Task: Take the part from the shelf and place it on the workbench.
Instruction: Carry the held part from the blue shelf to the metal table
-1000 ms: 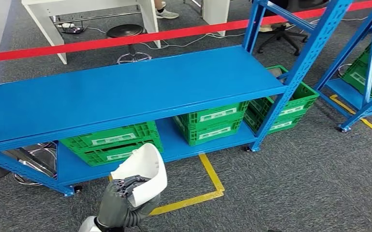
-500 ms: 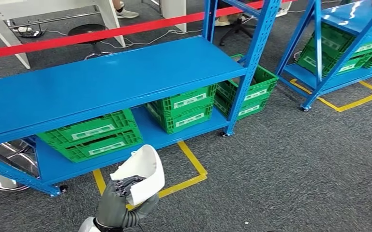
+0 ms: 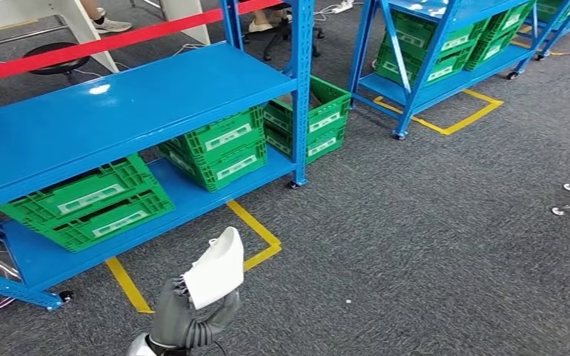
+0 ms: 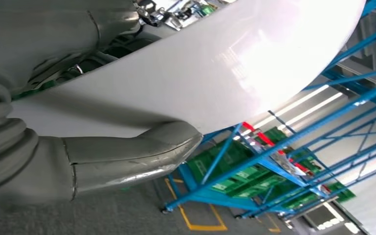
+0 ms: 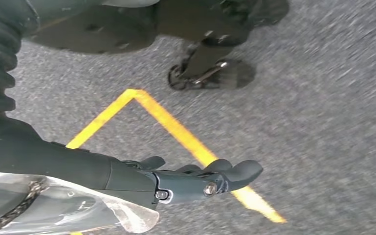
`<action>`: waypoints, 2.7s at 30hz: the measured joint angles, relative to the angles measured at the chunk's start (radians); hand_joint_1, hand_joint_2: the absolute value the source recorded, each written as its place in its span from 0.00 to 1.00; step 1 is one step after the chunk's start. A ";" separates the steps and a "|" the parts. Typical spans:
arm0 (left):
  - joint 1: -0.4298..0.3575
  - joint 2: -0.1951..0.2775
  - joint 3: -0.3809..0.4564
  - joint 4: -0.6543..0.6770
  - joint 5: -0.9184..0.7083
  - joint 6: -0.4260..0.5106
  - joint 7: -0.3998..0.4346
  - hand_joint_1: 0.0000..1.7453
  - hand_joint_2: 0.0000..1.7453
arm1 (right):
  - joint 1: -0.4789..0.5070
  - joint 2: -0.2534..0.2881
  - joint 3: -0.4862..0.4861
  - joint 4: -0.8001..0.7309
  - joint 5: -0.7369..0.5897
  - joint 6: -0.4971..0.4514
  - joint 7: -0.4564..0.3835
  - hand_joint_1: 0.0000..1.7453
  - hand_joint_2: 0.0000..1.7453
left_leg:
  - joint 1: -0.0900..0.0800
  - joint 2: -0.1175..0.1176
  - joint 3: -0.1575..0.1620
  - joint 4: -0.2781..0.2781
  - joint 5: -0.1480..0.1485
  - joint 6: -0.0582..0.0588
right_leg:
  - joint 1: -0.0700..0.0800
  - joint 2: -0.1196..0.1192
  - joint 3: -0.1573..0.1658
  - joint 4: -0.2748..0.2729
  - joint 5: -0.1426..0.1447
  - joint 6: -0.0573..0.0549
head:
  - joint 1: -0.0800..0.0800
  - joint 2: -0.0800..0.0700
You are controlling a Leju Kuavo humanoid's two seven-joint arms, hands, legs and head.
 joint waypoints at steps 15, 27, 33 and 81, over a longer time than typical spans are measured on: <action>-0.016 0.036 -0.043 0.003 0.025 0.000 -0.003 1.00 1.00 | 0.008 0.005 -0.014 0.001 -0.007 -0.003 -0.010 0.00 1.00 | 0.005 -0.168 0.087 -0.026 -0.041 0.025 | 0.005 0.156 -0.091 0.023 0.069 0.002 | -0.002 0.000; -0.019 0.037 -0.048 0.008 0.023 0.000 -0.002 1.00 1.00 | 0.005 0.005 -0.017 0.001 -0.010 -0.005 -0.009 0.00 1.00 | 0.004 -0.025 0.082 -0.036 -0.047 0.010 | 0.002 -0.019 -0.094 0.031 0.074 0.023 | 0.007 0.000; -0.021 0.039 -0.050 0.009 0.022 0.000 -0.002 1.00 1.00 | 0.010 0.005 -0.017 0.001 -0.012 -0.008 -0.009 0.00 1.00 | 0.013 -0.074 0.043 0.070 -0.122 -0.019 | 0.003 0.040 -0.104 0.025 0.083 -0.023 | -0.002 0.000; 0.038 0.024 0.014 0.011 0.023 0.001 -0.022 1.00 1.00 | 0.005 -0.001 -0.009 -0.001 0.030 -0.006 -0.010 0.00 1.00 | 0.006 -0.108 0.074 -0.036 -0.040 0.034 | 0.009 0.071 -0.265 0.260 -0.003 0.016 | 0.006 0.000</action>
